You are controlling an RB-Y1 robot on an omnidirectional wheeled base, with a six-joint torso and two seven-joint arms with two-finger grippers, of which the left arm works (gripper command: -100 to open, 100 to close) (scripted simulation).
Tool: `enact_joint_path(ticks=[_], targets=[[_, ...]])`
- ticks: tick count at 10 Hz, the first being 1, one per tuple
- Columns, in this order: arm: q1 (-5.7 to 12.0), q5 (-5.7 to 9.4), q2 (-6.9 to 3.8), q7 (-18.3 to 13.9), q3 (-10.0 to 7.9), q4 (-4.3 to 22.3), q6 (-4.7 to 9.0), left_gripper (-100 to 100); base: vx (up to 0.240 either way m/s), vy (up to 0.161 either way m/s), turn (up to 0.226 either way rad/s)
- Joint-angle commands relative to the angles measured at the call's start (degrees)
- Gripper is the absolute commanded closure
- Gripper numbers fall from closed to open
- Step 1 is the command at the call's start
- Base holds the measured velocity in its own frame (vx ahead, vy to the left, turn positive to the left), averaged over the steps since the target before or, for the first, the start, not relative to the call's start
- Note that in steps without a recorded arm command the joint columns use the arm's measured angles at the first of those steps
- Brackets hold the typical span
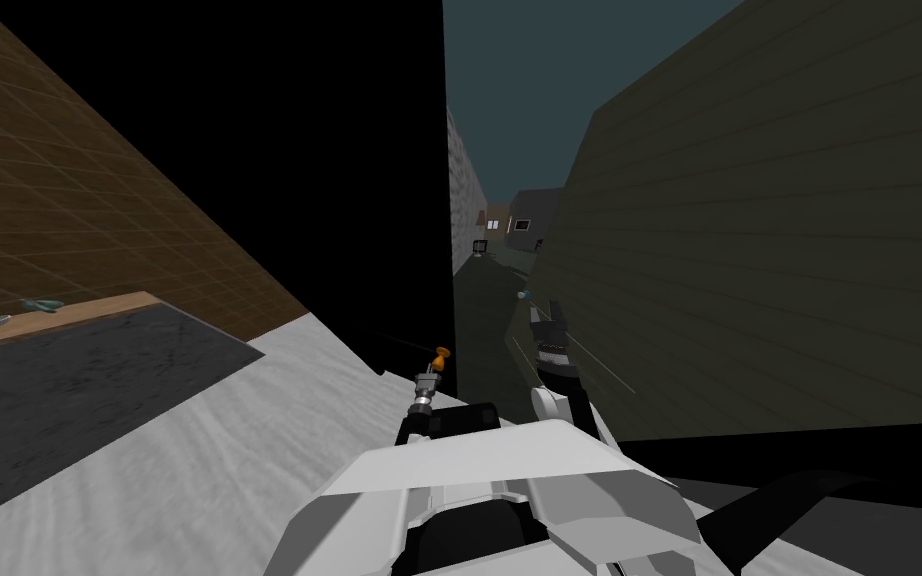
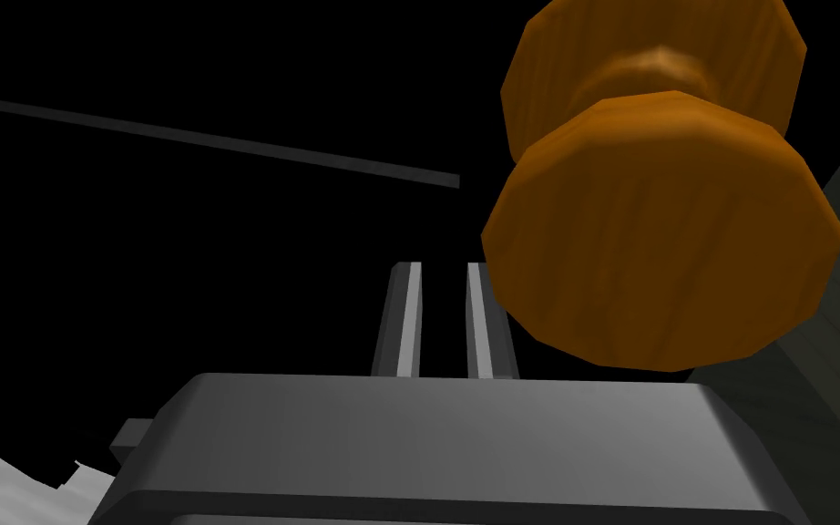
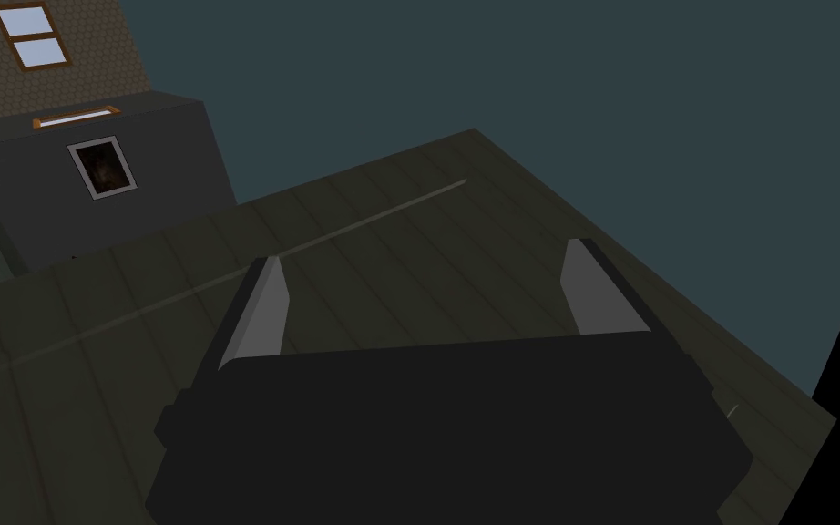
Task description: Push the door open
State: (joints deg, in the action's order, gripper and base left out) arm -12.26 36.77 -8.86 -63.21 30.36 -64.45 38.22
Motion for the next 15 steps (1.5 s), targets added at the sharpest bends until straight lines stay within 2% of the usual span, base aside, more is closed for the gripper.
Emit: enact_joint_path(ticks=[1,2,5,6,7,12,13,15], targets=[[0.56,-0.21,0.91,0.5,0.51,-1.8,-0.53,-100,0.0,0.0,0.0],[0.85,0.04,1.47,1.2,0.08,-2.7,-2.29,-100,-0.008,0.006,0.041],[0.85,0.04,1.47,1.2,0.08,-2.7,-2.29,-100,0.0,0.0,0.006],[-0.04,0.4,0.87,1.5,-0.74,-1.9,-2.98,-100,0.021,0.016,0.032],[-0.04,0.4,0.87,1.5,-0.74,-1.9,-2.98,100,0.015,0.013,-0.012],[-0.04,0.4,0.87,1.5,-0.74,-1.9,-2.98,100,-0.002,0.0,0.003],[-0.39,-0.04,-0.38,0.3,0.49,-1.3,-1.15,-100,-0.062,0.061,-0.11],[-0.53,-0.62,-1.21,-0.8,2.06,-1.1,0.75,-100,-0.117,0.114,-0.105]])
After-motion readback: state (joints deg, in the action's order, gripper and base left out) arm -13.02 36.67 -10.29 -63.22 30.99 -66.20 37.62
